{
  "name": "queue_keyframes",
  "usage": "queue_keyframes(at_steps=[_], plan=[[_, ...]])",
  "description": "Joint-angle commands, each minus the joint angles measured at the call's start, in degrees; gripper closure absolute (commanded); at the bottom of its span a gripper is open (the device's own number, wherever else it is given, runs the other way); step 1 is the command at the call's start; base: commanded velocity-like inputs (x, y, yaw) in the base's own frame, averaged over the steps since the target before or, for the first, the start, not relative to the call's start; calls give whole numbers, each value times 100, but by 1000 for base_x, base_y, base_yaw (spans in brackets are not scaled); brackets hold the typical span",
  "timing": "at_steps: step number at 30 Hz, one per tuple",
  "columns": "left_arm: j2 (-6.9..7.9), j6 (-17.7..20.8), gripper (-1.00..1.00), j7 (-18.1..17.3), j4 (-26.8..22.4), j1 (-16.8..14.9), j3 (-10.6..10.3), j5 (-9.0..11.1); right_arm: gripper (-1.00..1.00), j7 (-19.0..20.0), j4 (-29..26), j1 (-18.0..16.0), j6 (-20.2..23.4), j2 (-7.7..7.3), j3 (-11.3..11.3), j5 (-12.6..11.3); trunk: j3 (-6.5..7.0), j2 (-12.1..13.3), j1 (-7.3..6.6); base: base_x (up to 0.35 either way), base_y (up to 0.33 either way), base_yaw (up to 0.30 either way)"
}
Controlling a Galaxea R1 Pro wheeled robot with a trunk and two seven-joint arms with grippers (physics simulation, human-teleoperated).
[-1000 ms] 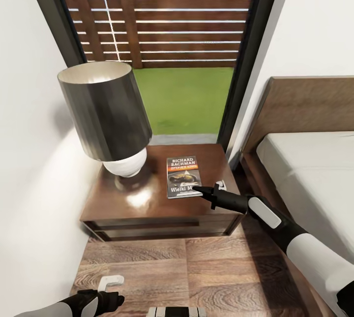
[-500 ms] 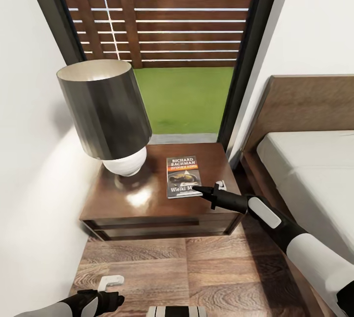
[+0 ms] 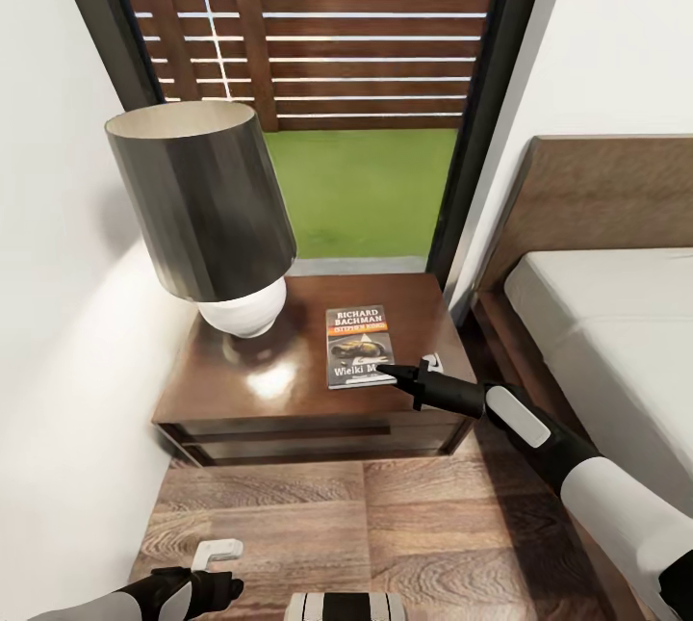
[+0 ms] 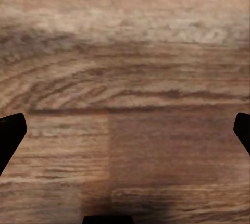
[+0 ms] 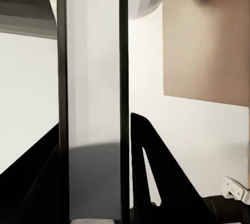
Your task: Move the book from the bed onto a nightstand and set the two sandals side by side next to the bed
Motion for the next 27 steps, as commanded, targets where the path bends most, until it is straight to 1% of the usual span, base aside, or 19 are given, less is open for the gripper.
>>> queue_keyframes(at_steps=[1, 13, 22, 27], plan=[[1, 12, -100, -24, 8, -6, -48, 63, 100, 17, 4, -7, 7, -6, 24, -22, -4, -2, -1, 0, 0, 0], [1, 9, -100, -24, 9, -6, -48, 66, 100, 17, 4, -7, 9, -6, 24, -22, -4, -2, -1, 2, 0, 0], [1, 14, -100, -24, 8, -6, -48, 65, 100, 17, 4, -7, 11, -7, 24, -22, -4, -2, -1, 209, 0, 0], [1, 15, -100, -24, 10, -6, -48, 65, 100, 17, 4, -7, 13, -6, 24, -22, -4, -2, -1, 101, 0, 0]])
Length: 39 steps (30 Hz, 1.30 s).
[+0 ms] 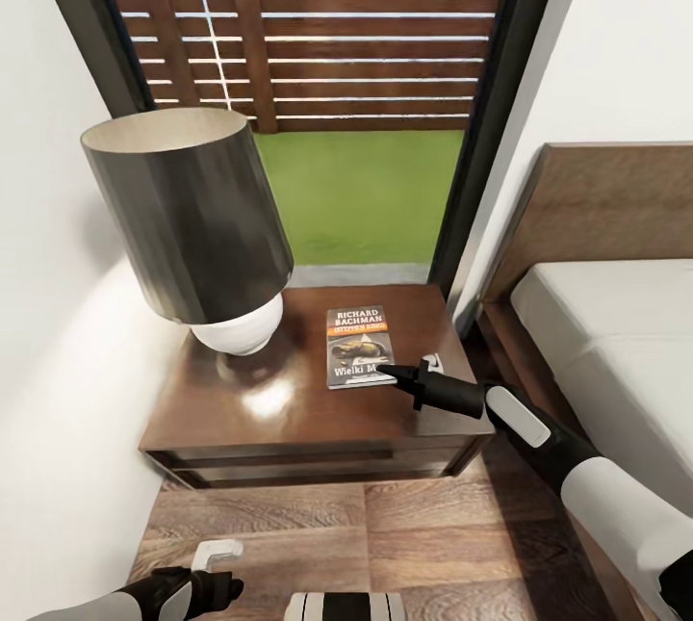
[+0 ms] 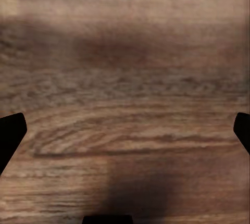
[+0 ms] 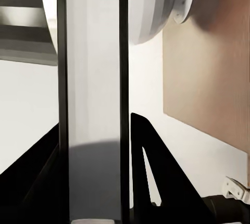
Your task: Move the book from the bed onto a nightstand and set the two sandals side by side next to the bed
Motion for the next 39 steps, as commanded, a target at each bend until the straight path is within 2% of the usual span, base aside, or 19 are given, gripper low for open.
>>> queue_keyframes(at_steps=[1, 7, 13, 26, 36, 39], plan=[[1, 11, -100, -24, 10, -6, -48, 59, 100, 17, 4, -7, 9, -6, 23, -26, -4, -2, 0, 39, 0, 0], [1, 11, -100, -24, 11, -6, -48, 60, 100, 17, 4, -7, 10, -7, 23, -26, -4, -2, 0, 12, 0, 0], [1, 11, -100, -24, 8, -6, -48, 62, 100, 17, 4, -7, 10, -7, 23, -26, -112, -242, 131, 1, 0, 0], [1, 11, -100, -24, 11, -6, -48, 61, 100, 17, 4, -7, 10, -7, 23, -26, -400, -260, 165, 0, 0, 0], [1, 11, -100, -24, 9, -6, -48, 64, 100, 17, 4, -7, 10, -4, 23, -26, -400, -260, 165, 0, 0, 0], [1, 11, -100, -24, 11, -6, -48, 65, 100, 17, 4, -7, 10, -1, 23, -26, -466, -264, 173, 0, 0, 0]])
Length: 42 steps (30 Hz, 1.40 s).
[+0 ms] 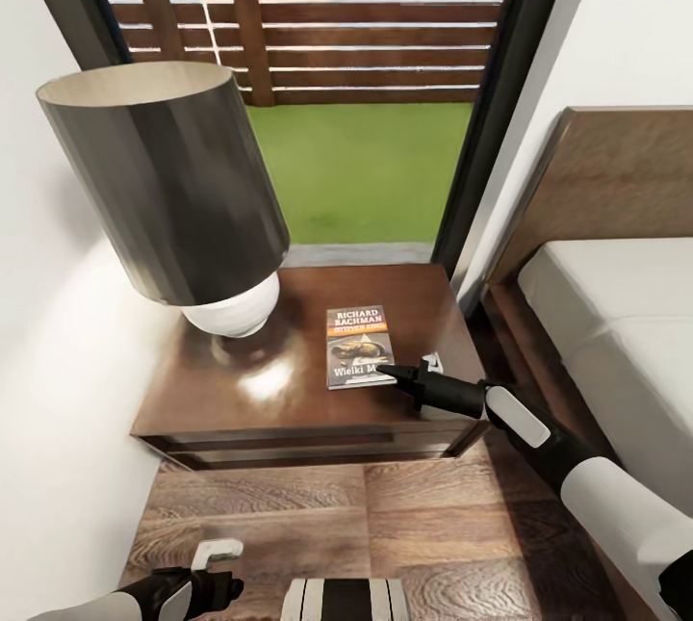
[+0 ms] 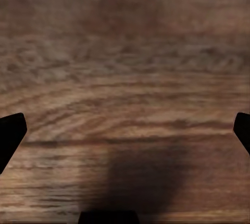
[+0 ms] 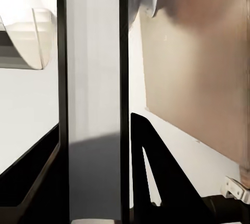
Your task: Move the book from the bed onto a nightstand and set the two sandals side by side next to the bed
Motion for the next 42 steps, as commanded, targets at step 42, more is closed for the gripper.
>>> queue_keyframes(at_steps=[42], plan=[[1, 11, -100, -24, 8, -6, -48, 54, 100, 17, 2, -7, 15, -10, 21, -38, -337, -22, 37, 0, 0, 0]])
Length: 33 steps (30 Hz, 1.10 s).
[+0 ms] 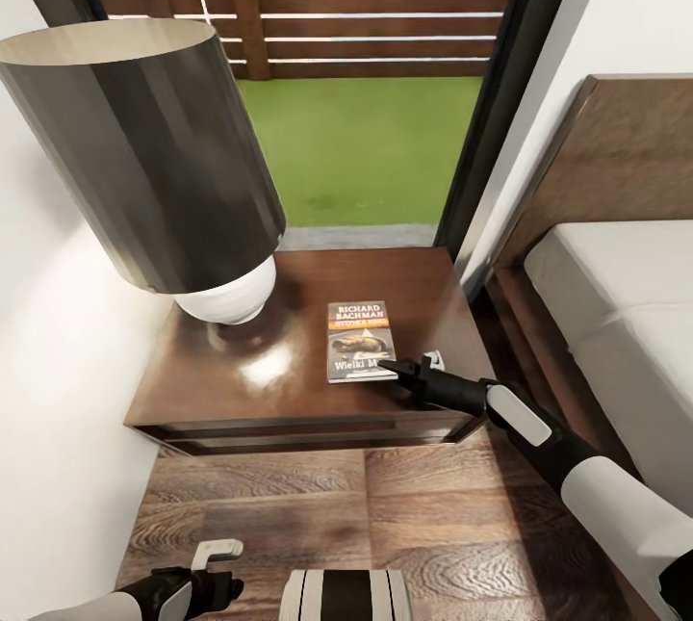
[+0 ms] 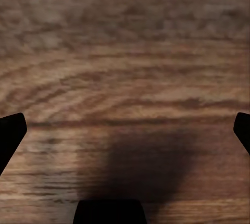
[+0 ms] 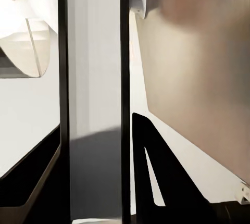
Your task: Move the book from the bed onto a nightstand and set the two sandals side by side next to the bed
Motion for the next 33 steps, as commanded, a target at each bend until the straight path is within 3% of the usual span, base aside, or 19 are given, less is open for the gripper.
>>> queue_keyframes(at_steps=[1, 25, 33], plan=[[0, 10, -100, -24, 10, -7, -50, 61, 100, -100, 16, 1, -27, -5, 46, 131, -5, -1, 1, 0, 0, 0], [0, 10, -100, -29, 10, -7, -50, 61, 100, -100, 16, 1, -27, -4, 46, 131, -5, -1, 1, 0, 0, 0], [0, 15, -100, -32, 8, -7, -50, 60, 100, -100, 16, 1, -27, -5, 47, 131, 172, 10, -20, 0, 0, 0]])
